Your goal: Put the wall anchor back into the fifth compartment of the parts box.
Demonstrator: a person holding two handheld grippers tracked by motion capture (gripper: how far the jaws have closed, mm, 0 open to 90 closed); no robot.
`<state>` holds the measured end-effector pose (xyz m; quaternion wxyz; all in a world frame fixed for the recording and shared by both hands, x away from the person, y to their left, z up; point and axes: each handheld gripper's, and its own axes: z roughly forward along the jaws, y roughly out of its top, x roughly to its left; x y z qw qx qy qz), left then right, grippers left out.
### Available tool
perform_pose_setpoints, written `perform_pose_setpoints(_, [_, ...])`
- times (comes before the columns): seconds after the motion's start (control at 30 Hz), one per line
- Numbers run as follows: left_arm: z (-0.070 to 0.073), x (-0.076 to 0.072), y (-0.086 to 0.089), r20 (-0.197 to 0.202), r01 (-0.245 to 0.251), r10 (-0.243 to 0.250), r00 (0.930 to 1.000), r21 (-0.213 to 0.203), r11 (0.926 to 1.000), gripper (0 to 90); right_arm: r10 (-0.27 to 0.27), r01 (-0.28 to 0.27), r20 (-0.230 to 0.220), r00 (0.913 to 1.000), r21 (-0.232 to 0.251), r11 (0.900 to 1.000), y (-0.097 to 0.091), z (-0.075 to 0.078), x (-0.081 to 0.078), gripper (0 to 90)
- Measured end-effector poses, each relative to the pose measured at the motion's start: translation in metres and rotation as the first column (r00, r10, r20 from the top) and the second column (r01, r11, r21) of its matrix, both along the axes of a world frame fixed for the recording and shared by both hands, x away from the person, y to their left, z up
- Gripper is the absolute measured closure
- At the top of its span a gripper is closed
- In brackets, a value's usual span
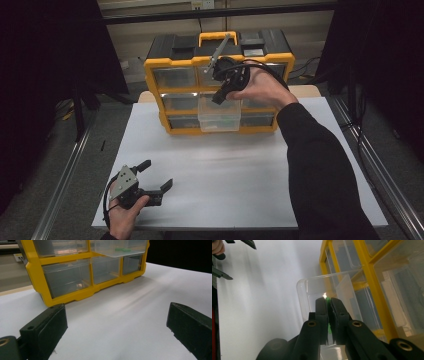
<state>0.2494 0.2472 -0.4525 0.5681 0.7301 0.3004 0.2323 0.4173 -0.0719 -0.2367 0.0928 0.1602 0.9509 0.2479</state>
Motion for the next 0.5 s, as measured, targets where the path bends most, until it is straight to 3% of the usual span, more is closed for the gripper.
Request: perform_pose_setpoints(0.5, [0.000, 0.000, 0.000, -0.002, 0.000, 0.000, 1.0000, 0.000, 1.0000, 3.1, -0.005, 0.003, -0.037, 0.9993, -0.060, 0.9982, 0.008, -0.026, 0.010, 84.9])
